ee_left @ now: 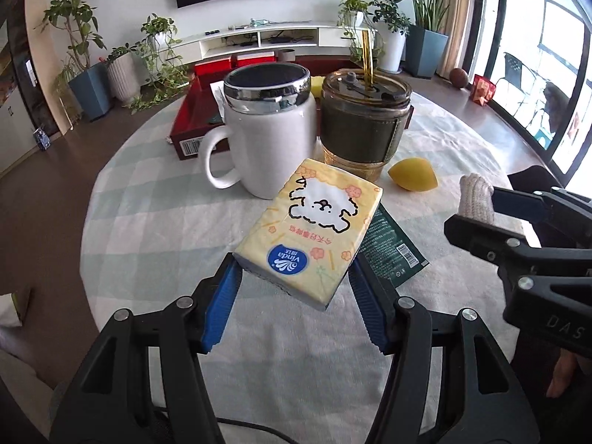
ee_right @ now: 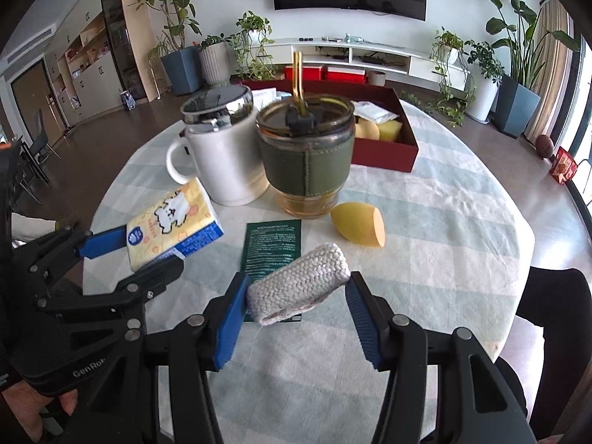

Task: Organize soft objects
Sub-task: 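Carry tissue pack and knitted scrubber into the red tray with both tools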

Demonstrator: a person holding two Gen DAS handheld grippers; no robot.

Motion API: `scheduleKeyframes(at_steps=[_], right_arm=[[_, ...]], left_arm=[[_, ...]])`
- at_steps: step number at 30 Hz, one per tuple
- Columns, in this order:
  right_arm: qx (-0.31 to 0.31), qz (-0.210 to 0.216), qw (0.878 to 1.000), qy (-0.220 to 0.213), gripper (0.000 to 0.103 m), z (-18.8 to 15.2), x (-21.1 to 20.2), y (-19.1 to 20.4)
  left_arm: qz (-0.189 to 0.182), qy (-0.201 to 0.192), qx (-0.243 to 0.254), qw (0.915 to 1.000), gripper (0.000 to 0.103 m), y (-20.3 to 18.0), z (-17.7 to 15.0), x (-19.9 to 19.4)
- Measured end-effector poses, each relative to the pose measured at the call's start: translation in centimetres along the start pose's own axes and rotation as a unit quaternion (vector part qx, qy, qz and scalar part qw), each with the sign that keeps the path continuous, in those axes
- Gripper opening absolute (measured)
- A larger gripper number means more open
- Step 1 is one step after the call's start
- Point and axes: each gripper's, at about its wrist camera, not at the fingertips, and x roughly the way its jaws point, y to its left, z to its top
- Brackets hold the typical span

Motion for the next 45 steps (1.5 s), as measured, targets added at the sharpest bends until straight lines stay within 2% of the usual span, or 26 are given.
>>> scheduleKeyframes(at_steps=[9,25,35,43,45], right_arm=[[-0.007,-0.009,0.999,-0.036,0.057,1.6,-3.4,1.1],[-0.003,-0.02,0.998,-0.065,0.057,4.0,-4.9,0.2],[-0.004,-0.032,0.997,-0.071,0.057,6.5,-4.0,-1.8],[-0.014,-0.037,0.997,-0.068,0.057,10.1,-1.8,-5.1],[-0.016,-0.045,0.997,-0.067,0.057,11.3,-0.8,-6.0]], left_arm=[[0.008,-0.028,-0.019,0.9994,0.058,1.0,1.3,-2.2],[0.019,-0.043,-0.026,0.9986,0.058,2.6,3.4,-2.9],[0.03,-0.04,-0.026,0.9984,0.058,3.8,6.1,-1.9],[0.058,-0.035,-0.035,0.9971,0.058,8.1,10.3,0.5],[0.055,-0.027,-0.042,0.9973,0.058,9.5,11.7,1.7]])
